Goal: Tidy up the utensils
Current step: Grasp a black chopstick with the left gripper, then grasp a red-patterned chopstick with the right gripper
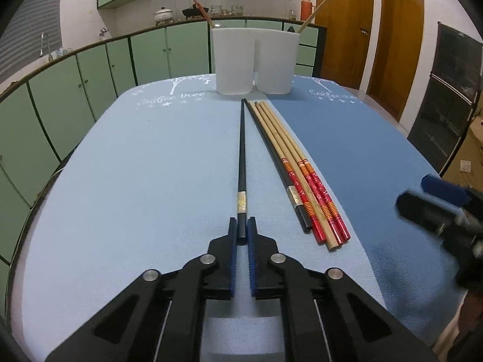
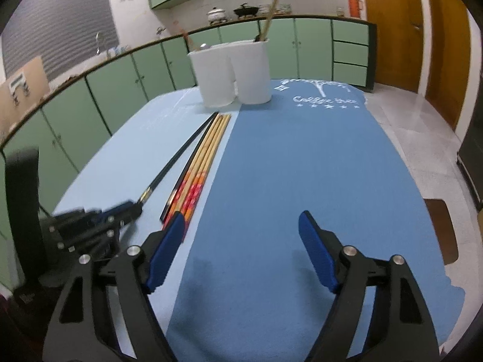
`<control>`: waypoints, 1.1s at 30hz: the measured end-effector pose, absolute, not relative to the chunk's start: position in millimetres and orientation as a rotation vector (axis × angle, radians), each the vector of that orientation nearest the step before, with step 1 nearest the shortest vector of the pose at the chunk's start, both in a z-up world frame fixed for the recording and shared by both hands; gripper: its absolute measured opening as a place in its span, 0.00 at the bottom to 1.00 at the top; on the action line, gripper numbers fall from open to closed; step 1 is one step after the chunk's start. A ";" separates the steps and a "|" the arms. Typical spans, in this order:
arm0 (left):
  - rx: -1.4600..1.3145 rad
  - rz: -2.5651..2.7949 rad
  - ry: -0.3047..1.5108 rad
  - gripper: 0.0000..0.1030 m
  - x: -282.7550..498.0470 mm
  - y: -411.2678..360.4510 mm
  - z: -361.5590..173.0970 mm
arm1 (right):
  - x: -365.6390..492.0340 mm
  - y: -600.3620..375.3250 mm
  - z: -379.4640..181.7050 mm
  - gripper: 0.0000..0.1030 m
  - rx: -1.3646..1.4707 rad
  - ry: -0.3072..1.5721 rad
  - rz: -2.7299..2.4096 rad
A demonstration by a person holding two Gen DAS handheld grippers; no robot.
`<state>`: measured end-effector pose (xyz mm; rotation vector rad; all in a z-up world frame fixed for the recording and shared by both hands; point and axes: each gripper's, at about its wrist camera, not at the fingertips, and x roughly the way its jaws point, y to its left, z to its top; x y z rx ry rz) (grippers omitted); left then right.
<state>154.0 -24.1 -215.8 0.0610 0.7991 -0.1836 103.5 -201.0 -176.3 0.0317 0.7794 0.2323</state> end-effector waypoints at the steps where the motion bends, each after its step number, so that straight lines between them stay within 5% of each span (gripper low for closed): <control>1: 0.056 -0.184 0.799 0.06 153.8 -22.7 -215.2 | 102.6 -197.3 -179.6 0.68 0.022 0.787 0.241; 33: 0.000 -0.138 0.806 0.06 150.0 -2.9 -212.0 | 115.3 -178.8 -201.5 0.59 -0.021 0.834 0.208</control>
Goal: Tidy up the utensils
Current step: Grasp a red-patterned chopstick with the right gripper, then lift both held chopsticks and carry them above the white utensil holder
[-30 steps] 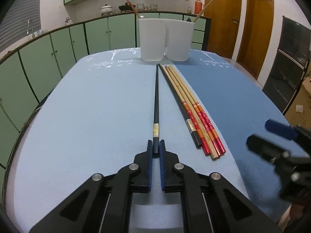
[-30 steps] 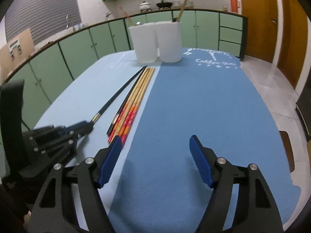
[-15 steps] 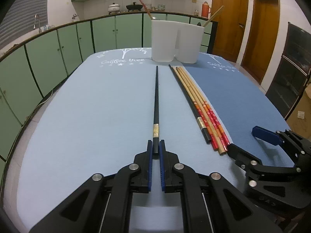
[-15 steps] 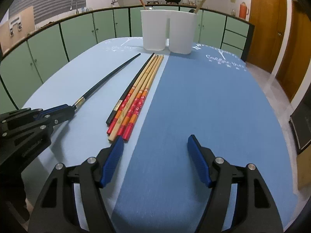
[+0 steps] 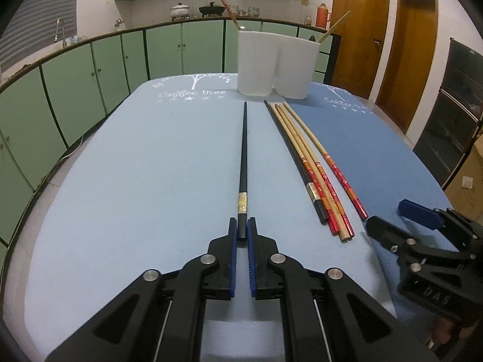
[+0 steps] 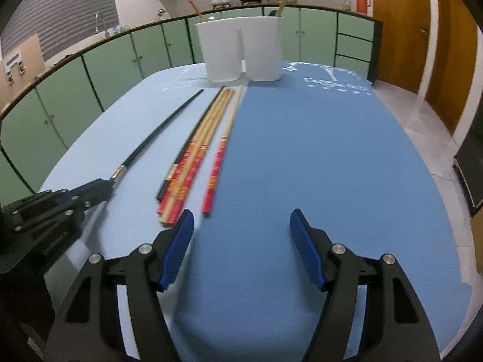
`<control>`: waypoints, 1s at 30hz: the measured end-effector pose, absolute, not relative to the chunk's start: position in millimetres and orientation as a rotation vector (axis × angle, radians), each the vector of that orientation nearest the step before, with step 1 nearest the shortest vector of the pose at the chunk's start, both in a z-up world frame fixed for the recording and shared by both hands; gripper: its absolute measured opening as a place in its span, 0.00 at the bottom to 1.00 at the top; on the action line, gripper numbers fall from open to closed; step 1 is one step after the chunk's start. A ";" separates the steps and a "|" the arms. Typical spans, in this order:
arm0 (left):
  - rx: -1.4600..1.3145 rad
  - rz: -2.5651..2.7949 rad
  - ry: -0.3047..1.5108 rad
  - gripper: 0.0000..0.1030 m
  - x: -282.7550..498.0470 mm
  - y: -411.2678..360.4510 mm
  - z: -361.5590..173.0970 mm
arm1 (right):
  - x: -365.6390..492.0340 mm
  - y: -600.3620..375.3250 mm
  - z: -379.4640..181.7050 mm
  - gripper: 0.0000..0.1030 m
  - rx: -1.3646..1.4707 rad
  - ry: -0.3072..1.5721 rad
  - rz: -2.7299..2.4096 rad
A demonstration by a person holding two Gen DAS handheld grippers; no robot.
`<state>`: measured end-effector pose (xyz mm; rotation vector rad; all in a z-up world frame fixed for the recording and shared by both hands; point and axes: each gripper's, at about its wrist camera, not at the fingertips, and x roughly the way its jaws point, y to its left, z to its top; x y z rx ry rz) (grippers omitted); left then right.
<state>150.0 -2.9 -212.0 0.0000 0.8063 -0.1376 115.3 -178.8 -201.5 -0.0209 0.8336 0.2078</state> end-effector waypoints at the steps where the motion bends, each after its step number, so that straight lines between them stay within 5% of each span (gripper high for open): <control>1: -0.002 -0.137 0.808 0.06 150.3 -2.8 -212.6 | 116.7 -175.3 -203.2 0.56 -0.038 0.827 0.202; 5: -0.004 -0.135 0.810 0.06 152.5 -3.4 -213.8 | 119.8 -169.2 -203.4 0.40 -0.049 0.808 0.191; 9: 0.000 -0.138 0.808 0.06 155.4 -5.8 -215.3 | 119.3 -164.1 -203.8 0.05 -0.080 0.798 0.206; 30: 0.042 -0.196 0.578 0.06 135.1 -4.4 -97.2 | 112.0 -206.9 -81.1 0.05 -0.010 0.629 0.280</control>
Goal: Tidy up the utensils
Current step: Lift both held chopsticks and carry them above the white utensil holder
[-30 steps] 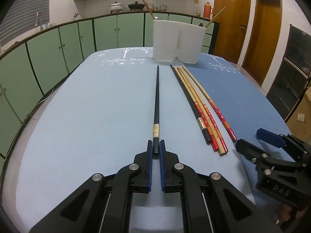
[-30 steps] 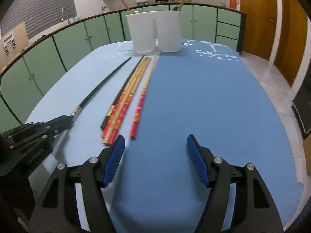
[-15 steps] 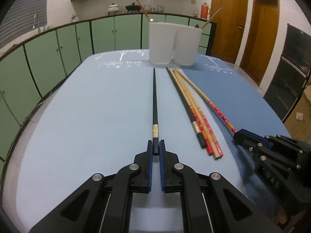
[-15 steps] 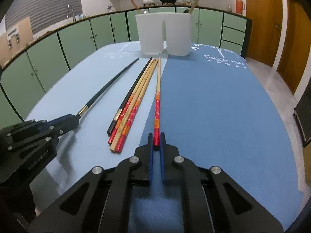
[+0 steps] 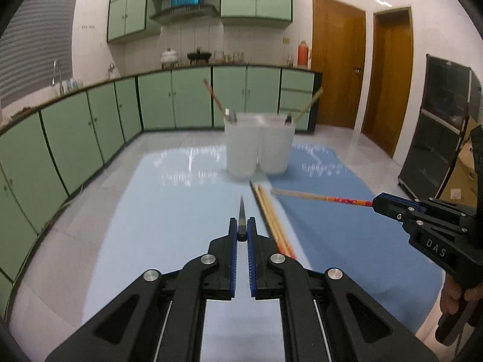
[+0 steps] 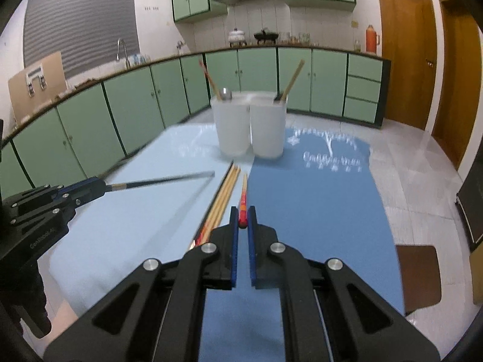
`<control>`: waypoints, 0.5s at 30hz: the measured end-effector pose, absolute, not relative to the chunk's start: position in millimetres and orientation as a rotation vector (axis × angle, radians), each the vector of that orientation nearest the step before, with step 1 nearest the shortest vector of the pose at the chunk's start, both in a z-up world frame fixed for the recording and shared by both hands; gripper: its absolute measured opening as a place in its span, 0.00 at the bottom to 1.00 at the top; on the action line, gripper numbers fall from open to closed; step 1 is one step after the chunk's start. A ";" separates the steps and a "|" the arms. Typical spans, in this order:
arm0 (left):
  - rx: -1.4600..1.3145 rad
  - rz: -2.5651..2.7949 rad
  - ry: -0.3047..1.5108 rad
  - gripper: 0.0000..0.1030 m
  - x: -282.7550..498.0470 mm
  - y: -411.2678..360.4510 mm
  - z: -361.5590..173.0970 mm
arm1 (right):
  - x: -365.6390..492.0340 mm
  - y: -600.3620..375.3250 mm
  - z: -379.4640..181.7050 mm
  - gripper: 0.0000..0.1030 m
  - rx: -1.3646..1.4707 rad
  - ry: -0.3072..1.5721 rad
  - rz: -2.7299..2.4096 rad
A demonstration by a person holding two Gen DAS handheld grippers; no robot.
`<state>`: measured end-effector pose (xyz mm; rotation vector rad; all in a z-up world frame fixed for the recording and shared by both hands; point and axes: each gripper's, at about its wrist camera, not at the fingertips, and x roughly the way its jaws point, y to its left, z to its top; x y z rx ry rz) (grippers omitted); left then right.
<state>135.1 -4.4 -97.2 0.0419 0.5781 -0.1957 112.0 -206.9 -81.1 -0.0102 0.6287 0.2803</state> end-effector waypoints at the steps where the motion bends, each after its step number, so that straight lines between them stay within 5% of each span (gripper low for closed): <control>1: 0.040 -0.201 0.559 0.06 135.9 -4.3 -88.2 | 113.7 -209.6 -72.4 0.05 -0.003 0.619 0.285; 15: 0.003 -0.263 0.447 0.06 161.9 -3.2 -27.6 | 151.8 -224.9 12.2 0.05 0.042 0.567 0.366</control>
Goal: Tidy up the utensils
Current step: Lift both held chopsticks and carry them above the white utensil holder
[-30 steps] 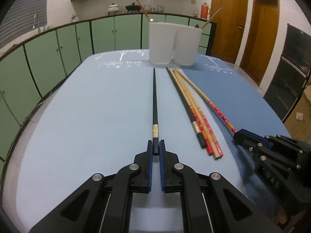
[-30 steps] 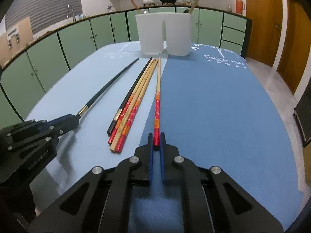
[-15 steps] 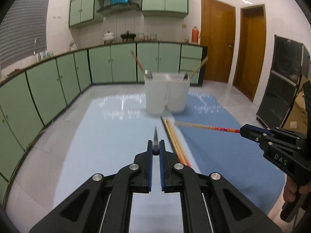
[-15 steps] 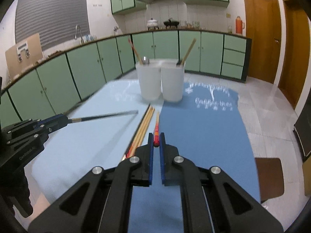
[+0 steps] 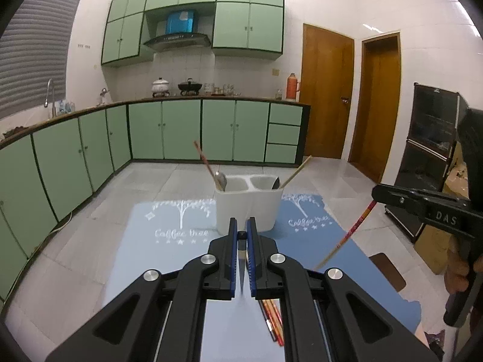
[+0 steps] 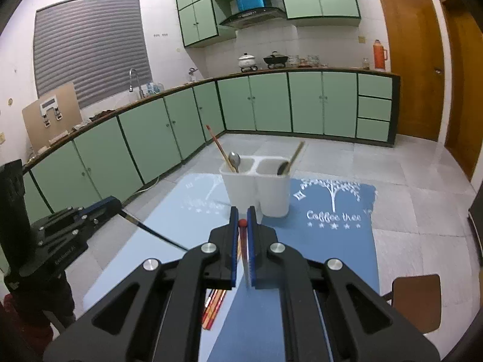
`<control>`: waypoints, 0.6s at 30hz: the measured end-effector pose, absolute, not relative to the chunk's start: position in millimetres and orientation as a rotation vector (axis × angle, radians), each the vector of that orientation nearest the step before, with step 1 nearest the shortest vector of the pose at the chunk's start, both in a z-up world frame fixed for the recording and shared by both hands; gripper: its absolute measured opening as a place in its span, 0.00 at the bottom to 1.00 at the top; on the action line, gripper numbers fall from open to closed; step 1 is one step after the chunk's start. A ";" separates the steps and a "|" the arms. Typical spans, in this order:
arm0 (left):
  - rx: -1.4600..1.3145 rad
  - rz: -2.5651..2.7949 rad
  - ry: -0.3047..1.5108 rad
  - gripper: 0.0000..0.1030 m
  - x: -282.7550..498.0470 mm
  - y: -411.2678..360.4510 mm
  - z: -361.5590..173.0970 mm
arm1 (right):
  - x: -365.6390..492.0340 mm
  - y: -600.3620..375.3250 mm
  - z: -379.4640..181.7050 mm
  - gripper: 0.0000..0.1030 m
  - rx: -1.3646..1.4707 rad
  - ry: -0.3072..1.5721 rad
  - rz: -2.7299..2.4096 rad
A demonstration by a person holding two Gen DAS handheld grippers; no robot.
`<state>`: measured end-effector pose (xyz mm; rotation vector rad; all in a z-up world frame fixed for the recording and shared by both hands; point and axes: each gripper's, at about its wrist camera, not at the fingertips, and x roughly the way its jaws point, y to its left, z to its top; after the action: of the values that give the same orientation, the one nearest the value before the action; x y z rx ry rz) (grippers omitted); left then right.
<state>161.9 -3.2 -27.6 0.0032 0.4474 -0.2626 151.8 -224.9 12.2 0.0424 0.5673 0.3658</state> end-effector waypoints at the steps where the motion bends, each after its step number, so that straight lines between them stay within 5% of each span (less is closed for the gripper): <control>1: 0.005 -0.267 0.443 0.06 162.2 -3.9 -25.0 | 153.7 -224.6 14.1 0.05 0.038 0.569 0.368; 18: 0.001 -0.318 0.330 0.06 194.7 -15.0 27.3 | 199.5 -229.2 76.1 0.05 0.026 0.492 0.422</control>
<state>194.7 -15.0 27.3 0.0009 0.3301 -0.3183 199.5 -229.2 76.1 0.0264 0.4917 0.4224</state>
